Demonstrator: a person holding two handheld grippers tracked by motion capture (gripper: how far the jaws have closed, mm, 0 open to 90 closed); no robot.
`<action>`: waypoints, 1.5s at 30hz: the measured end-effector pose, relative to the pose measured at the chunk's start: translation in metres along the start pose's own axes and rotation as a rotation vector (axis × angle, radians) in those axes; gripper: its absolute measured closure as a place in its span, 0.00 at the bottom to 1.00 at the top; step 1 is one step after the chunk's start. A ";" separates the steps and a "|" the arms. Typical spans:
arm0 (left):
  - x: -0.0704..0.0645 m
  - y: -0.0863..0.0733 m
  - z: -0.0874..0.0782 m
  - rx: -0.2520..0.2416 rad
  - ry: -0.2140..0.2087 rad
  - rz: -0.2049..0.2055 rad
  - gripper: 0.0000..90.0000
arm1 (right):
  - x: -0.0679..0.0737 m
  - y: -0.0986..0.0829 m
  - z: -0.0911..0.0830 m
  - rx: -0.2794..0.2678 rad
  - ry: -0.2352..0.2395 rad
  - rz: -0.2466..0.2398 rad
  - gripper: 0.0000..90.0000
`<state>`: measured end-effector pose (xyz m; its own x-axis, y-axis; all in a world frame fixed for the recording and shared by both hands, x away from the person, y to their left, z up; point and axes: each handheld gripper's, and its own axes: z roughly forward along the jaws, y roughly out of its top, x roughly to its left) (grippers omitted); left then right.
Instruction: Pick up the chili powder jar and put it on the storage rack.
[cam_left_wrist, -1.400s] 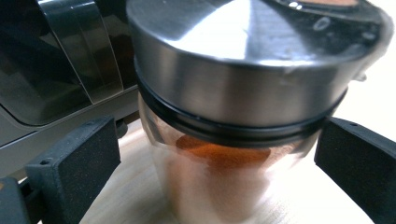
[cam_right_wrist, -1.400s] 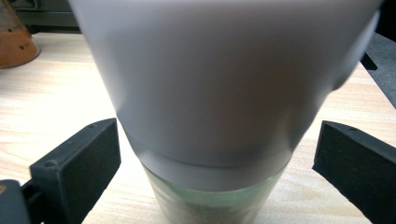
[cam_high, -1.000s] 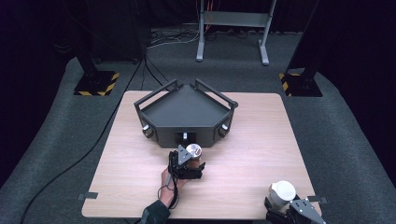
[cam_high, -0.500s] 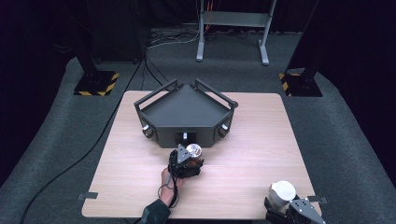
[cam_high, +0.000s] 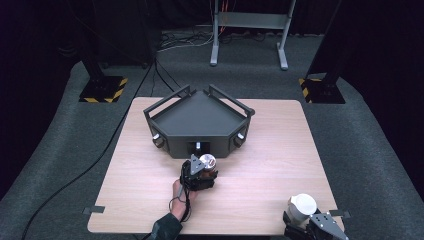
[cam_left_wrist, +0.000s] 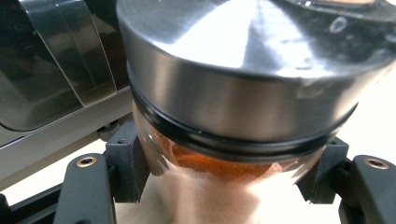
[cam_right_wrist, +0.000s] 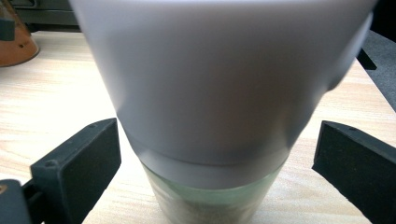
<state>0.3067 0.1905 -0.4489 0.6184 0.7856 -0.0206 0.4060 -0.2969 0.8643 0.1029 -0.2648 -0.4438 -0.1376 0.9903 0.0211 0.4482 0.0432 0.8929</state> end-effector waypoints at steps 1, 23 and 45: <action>0.000 0.000 0.000 0.000 0.000 0.000 0.35 | 0.000 0.000 0.000 0.001 0.000 0.000 0.00; 0.005 0.004 -0.006 0.015 -0.009 0.001 0.35 | 0.000 0.002 0.000 0.000 0.001 -0.008 0.00; 0.011 0.015 -0.021 -0.001 -0.017 0.016 0.35 | -0.001 0.001 0.001 0.006 -0.002 -0.005 0.00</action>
<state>0.3055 0.2062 -0.4251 0.6359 0.7716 -0.0156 0.3955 -0.3084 0.8652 0.1041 -0.2658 -0.4431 -0.1383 0.9903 0.0161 0.4525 0.0487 0.8904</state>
